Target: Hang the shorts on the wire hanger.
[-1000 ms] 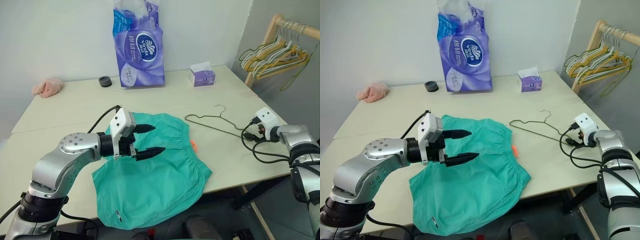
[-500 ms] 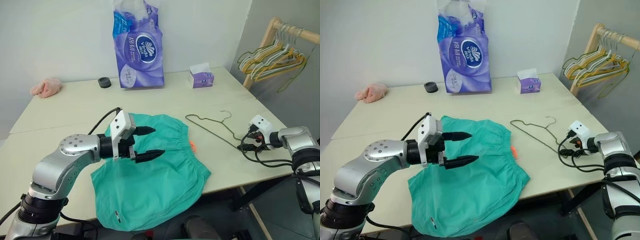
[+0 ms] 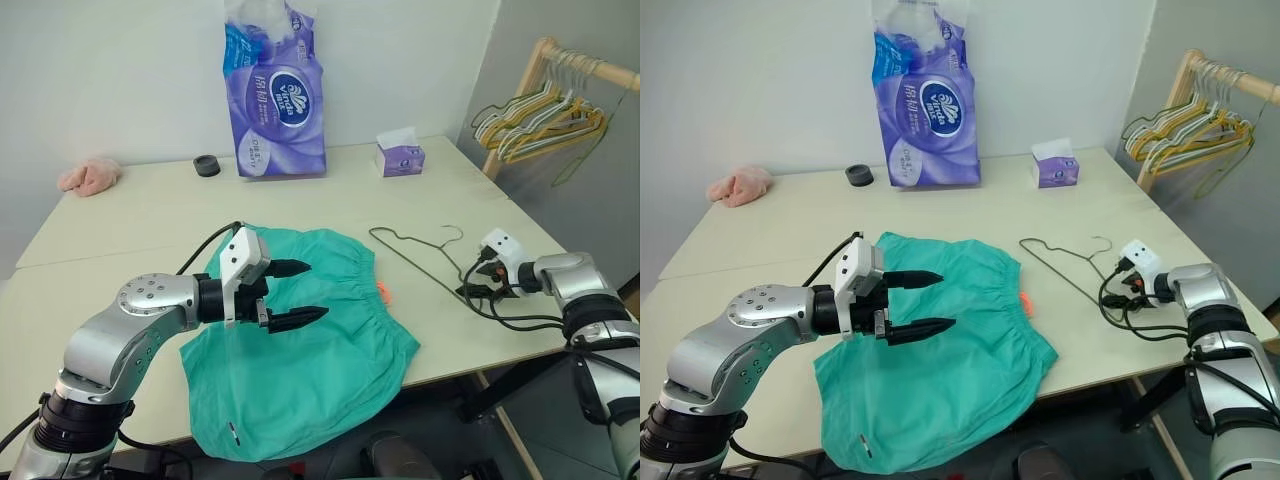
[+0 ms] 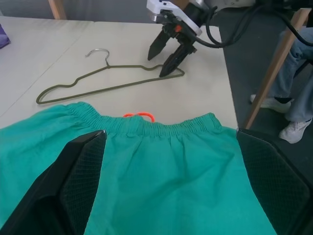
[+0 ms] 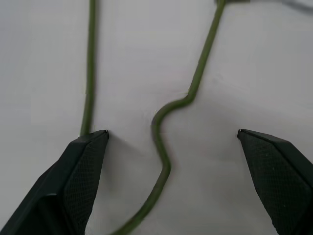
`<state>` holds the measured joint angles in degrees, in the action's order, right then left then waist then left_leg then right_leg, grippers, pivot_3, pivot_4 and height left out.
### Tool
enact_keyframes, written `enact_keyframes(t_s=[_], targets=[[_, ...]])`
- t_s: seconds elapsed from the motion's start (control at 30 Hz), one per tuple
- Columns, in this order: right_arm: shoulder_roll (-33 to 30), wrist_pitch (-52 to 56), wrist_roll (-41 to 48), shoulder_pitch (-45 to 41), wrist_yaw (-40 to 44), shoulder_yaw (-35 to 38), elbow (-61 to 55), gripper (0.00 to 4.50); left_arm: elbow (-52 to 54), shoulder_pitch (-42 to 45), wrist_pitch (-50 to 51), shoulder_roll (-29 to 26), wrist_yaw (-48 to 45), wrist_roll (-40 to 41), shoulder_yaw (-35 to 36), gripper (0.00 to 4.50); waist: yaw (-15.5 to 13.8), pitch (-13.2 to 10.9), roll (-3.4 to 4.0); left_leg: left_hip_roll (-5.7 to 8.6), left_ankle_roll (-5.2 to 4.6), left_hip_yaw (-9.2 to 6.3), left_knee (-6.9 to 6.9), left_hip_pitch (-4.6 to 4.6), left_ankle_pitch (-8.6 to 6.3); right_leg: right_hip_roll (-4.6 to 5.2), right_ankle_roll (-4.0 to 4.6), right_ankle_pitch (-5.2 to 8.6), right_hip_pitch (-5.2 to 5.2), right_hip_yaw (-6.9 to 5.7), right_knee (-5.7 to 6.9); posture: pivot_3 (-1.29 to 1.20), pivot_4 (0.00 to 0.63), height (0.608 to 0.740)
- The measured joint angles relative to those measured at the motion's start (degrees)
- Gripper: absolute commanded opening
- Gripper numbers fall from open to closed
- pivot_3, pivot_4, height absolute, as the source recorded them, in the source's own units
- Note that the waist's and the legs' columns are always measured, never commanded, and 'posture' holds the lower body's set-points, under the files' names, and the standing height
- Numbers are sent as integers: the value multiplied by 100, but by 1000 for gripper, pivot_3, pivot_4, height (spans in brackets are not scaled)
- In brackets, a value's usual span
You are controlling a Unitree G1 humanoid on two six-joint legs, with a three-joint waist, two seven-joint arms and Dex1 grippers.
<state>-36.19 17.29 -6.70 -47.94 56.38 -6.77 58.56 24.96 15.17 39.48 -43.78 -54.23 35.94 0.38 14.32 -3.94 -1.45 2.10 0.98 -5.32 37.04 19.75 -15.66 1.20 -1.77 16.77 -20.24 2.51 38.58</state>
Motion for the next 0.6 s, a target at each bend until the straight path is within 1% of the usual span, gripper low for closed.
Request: enact_keyframes(t_s=[0.07, 0.17, 0.23, 0.27, 0.33, 0.5, 0.57, 0.6], targets=[[71, -83, 3, -69, -137, 13, 155, 4500, 0, 0, 0, 0, 7, -1, 0, 4480, -6, 0, 0, 0, 0, 0, 0, 1, 0, 1, 0, 0, 1, 0, -2, -207, 35, 740], [129, -115, 15, -130, -155, 91, 330, 3911, -2, 0, 0, 0, 9, -2, 0, 4500, -4, 1, -1, 0, 0, 0, 0, 0, 0, 1, 0, 0, 2, 1, -2, -206, 36, 740], [177, -57, 21, -201, -153, 100, 436, 3324, -2, 0, -1, 0, 9, -4, 0, 4500, -4, 1, -1, 0, 0, 0, 0, -1, 0, 1, 0, -1, 3, 1, -2, -206, 36, 740], [193, -19, 18, -238, -153, 100, 474, 2919, -2, 0, 0, 0, 9, -5, 0, 4500, -8, 1, -1, 0, 0, -1, 0, -1, 0, 1, 0, 0, 3, 0, -2, -206, 36, 740], [210, 34, 14, -268, -161, 100, 520, 2317, -2, 0, -1, 0, 8, -7, 0, 4500, -20, 1, -1, 1, 0, -1, 0, 0, 0, 1, 0, 0, 4, -1, -4, -205, 35, 740], [256, 209, 2, -276, -304, 95, 530, 626, -3, 1, -2, 0, 8, -47, 0, 4500, -41, 20, -15, 1, 0, -5, 0, -1, 0, 2, 7, -4, 6, -4, -6, -207, 32, 740], [274, 225, 0, -254, -417, 95, 510, 70, -4, 1, -3, 0, 9, -60, 1, 4500, -55, 36, -25, 1, 0, -7, 0, 0, -1, 2, 7, -4, 7, -5, -9, -207, 32, 740], [277, 225, -7, -239, -468, 93, 497, 31, -4, 1, -4, 0, 10, -65, 0, 4500, -65, 44, -30, 1, 0, -8, 0, 0, -1, 2, 7, -4, 8, -6, -10, -207, 32, 740]])
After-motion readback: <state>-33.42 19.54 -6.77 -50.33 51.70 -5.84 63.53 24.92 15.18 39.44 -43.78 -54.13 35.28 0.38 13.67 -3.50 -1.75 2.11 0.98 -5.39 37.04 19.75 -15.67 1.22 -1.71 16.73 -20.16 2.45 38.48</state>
